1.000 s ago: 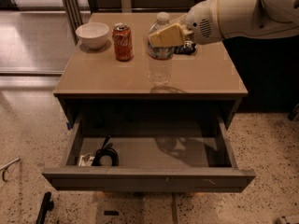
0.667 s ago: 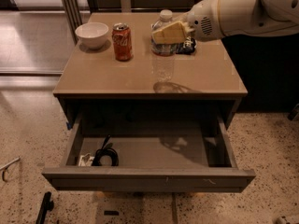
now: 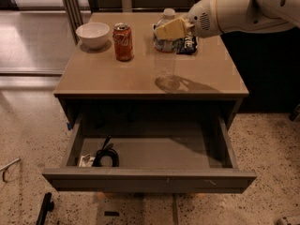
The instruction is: Pick water bottle from top drawer and place on counter
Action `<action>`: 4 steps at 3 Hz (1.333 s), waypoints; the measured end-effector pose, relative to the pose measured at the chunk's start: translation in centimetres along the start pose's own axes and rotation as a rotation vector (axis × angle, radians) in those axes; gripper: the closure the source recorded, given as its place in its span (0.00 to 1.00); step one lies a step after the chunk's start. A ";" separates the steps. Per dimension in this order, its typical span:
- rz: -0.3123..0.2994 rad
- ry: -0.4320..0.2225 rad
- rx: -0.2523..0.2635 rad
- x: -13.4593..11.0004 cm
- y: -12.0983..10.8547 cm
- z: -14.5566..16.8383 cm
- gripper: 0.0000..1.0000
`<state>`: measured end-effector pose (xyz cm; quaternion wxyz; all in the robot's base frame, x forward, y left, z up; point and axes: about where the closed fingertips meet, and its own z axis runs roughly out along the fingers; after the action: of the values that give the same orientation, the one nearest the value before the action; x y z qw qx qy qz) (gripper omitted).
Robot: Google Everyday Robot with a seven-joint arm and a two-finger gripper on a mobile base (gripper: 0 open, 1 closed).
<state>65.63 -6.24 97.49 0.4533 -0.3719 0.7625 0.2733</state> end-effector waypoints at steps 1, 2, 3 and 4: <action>0.051 0.005 -0.001 0.4 -0.9 0.5 1.00; 0.083 -0.001 -0.005 1.1 -1.5 1.0 1.00; 0.104 -0.007 -0.007 1.9 -1.8 1.4 1.00; 0.115 -0.010 -0.009 2.7 -2.0 1.6 1.00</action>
Offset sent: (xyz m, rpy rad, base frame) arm 0.0196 -0.0122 -0.0245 0.0681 0.0843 -0.0536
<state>67.26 -7.04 94.24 0.4390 -0.3283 0.7792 0.3039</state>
